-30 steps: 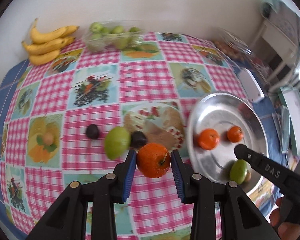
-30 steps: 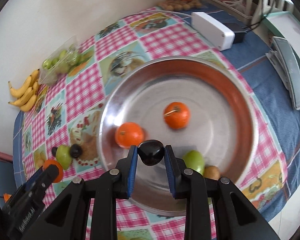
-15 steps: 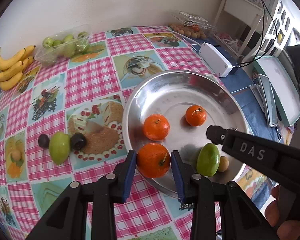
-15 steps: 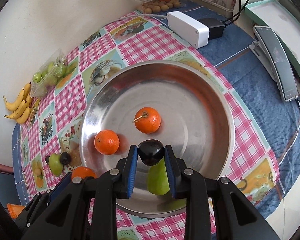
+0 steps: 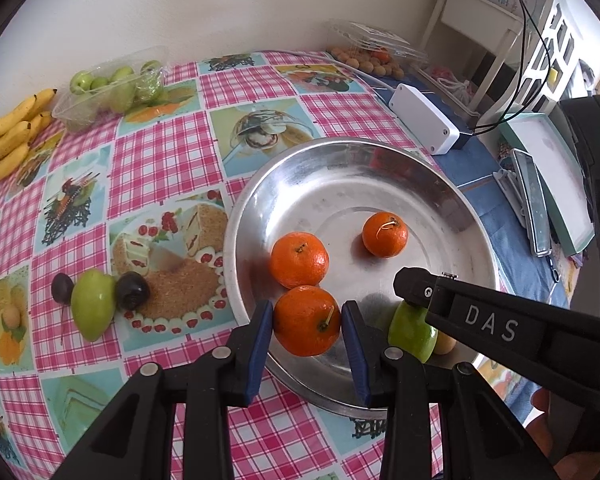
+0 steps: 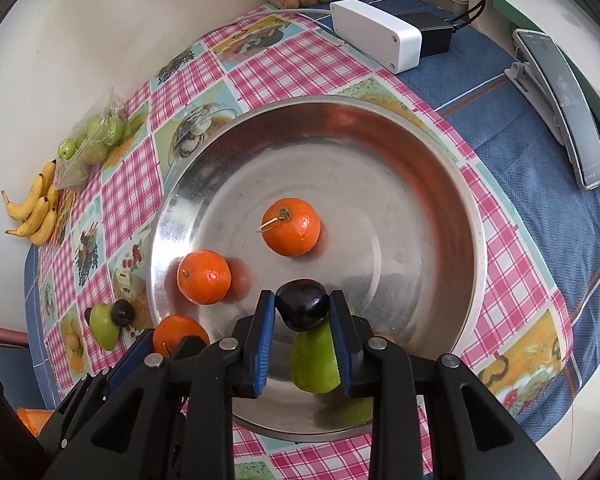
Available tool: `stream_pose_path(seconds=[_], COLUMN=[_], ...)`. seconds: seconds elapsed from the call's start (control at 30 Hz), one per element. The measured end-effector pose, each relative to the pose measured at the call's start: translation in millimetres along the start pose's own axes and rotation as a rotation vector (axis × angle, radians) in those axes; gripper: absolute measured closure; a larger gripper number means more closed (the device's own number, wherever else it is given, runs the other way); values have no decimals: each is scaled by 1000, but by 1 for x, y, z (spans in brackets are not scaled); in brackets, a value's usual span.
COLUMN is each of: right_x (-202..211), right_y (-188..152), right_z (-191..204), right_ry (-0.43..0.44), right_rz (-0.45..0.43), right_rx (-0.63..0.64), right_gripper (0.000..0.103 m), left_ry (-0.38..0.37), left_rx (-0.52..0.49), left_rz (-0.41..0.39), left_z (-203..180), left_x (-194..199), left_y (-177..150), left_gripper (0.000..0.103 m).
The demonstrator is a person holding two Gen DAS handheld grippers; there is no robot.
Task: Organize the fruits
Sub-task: 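Open the left gripper to drop the orange while the right drops the plum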
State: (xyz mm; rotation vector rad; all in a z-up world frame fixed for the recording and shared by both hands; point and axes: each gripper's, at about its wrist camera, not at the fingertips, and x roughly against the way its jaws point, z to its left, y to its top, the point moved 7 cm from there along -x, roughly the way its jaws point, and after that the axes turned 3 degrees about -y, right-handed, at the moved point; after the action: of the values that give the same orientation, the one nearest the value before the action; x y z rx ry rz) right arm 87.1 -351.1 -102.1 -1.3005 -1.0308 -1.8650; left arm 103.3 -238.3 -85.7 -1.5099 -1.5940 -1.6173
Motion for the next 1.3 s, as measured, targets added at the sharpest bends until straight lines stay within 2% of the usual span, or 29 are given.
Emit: stream_pose_path(seconds=[0.6,0.87,1.0,1.1,1.2,1.3], right_x=[-2,2,5,5,4,5], right_y=[0,3,4,3,2,0], right_z=[5,7,8,8,9,13], right_ry=[8,4,4,2,-3,-6], right_rz=[3,-10,-18,-14,-9,-13], right_rx=[16,30,32,36,45,56], right_gripper=[73,73,73,73,73,73], left_ry=[-31,-55,-47,-17,43,55], left_rx=[22,67,133,224,283,345], left_rz=[53,44,49,54,60,50], left_z=[2,9,24,47,71,90], left_x=[-9,0,6,10,15,21], left_y=[-6,-5,-5,-9,-10,-11], left_gripper=[64,61,61,61,61,61])
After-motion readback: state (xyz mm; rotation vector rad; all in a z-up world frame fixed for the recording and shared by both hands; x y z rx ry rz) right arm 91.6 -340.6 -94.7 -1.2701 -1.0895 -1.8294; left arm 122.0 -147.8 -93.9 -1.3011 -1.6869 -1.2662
